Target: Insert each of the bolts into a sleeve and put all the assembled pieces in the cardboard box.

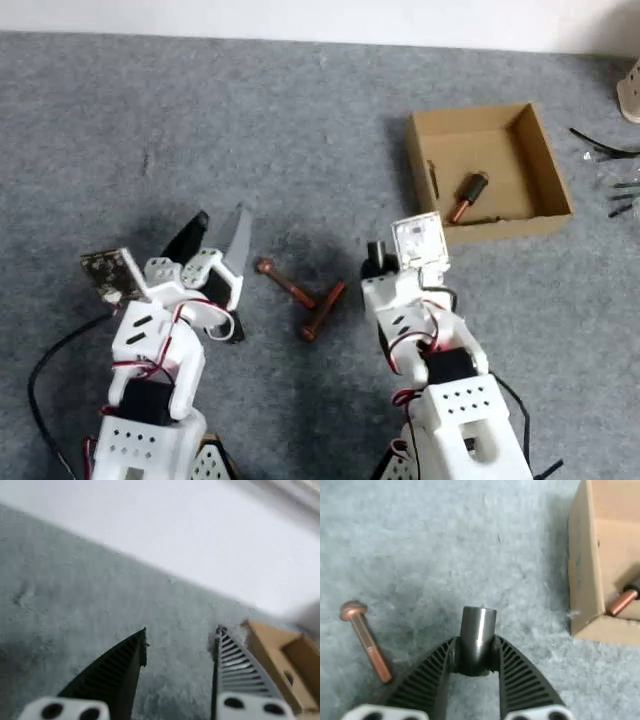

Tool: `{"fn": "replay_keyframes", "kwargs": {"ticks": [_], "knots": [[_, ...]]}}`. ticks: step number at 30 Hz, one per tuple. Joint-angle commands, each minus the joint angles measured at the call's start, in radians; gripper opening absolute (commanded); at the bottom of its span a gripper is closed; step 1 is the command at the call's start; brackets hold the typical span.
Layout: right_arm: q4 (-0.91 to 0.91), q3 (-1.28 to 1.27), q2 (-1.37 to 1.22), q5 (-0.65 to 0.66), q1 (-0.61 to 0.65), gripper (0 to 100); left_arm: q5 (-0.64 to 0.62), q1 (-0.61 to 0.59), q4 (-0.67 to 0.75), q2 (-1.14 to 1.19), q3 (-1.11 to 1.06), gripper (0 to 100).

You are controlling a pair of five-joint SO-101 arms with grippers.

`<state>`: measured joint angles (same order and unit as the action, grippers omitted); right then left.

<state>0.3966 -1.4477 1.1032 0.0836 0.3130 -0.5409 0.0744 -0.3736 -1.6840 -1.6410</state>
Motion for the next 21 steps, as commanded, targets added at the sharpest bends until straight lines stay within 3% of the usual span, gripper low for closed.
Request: {"fn": "replay_keyframes", "kwargs": {"ticks": [1, 6, 9, 13, 16, 21], "knots": [[-0.007, -0.001, 0.027, 0.015, -0.015, 0.5, 0.002, 0.038, -0.005, 0.122, 0.111, 21], [-0.013, -0.004, 0.024, 0.020, -0.021, 0.5, -0.008, 0.062, -0.008, 0.467, 0.274, 21], [-0.108, -0.061, 0.028, 0.020, -0.048, 0.5, -0.018, 0.125, -0.064, 0.685, 0.409, 22], [-0.329, -0.168, 0.028, 0.020, -0.091, 0.7, -0.018, 0.203, -0.252, 0.955, 0.657, 22], [-0.369, -0.211, 0.028, 0.020, -0.102, 0.7, -0.026, 0.213, -0.422, 1.121, 0.829, 22], [-0.374, -0.214, 0.024, 0.020, -0.102, 0.9, -0.242, 0.295, -0.667, 1.231, 1.023, 22]]}}
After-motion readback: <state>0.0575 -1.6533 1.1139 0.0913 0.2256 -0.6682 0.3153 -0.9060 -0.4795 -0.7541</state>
